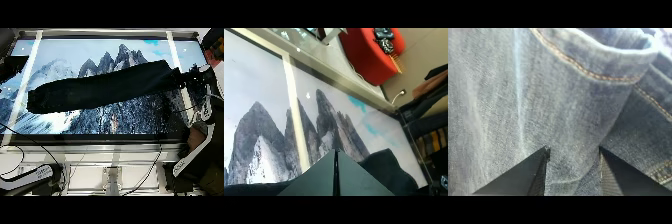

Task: Fold the clothes and pants, and hang the long-sleeved shirts on hangers.

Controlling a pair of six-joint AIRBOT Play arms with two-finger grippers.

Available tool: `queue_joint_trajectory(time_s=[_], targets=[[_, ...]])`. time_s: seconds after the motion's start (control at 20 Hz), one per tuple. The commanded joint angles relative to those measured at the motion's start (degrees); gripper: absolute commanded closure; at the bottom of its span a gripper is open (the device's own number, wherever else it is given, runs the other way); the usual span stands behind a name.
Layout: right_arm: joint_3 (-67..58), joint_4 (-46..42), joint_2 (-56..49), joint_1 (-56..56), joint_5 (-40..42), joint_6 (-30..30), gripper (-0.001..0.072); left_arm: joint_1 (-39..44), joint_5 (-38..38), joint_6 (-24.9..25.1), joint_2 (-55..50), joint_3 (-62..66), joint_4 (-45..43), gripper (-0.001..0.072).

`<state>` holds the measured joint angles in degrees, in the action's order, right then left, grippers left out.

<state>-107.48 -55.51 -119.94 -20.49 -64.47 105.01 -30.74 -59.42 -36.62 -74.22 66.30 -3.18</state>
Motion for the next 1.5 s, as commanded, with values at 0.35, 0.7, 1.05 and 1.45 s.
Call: queue_joint_trajectory(time_s=[0.35, 0.7, 1.05, 1.45], targets=[[-0.02, -2.38, -0.31, 0.04, 2.84, -0.07, 0.0696, -0.07, 0.02, 0.00, 0.04, 0.00, 0.17, 0.0660], [-2.95, -7.69, 2.27, 0.00, -6.16, 4.31, 0.0701, -0.04, 0.02, 0.00, 0.00, 0.00, 0.17, 0.0660], [-3.19, -11.96, 3.91, 0.24, -15.37, 8.72, 0.0623, -0.04, 0.07, 0.00, -0.02, 0.00, 0.15, 0.0660], [-11.98, 3.98, 4.76, 0.24, -18.05, -0.20, 0.0237, -1.62, 12.85, -4.26, -0.13, 0.00, -24.00, 0.0660]])
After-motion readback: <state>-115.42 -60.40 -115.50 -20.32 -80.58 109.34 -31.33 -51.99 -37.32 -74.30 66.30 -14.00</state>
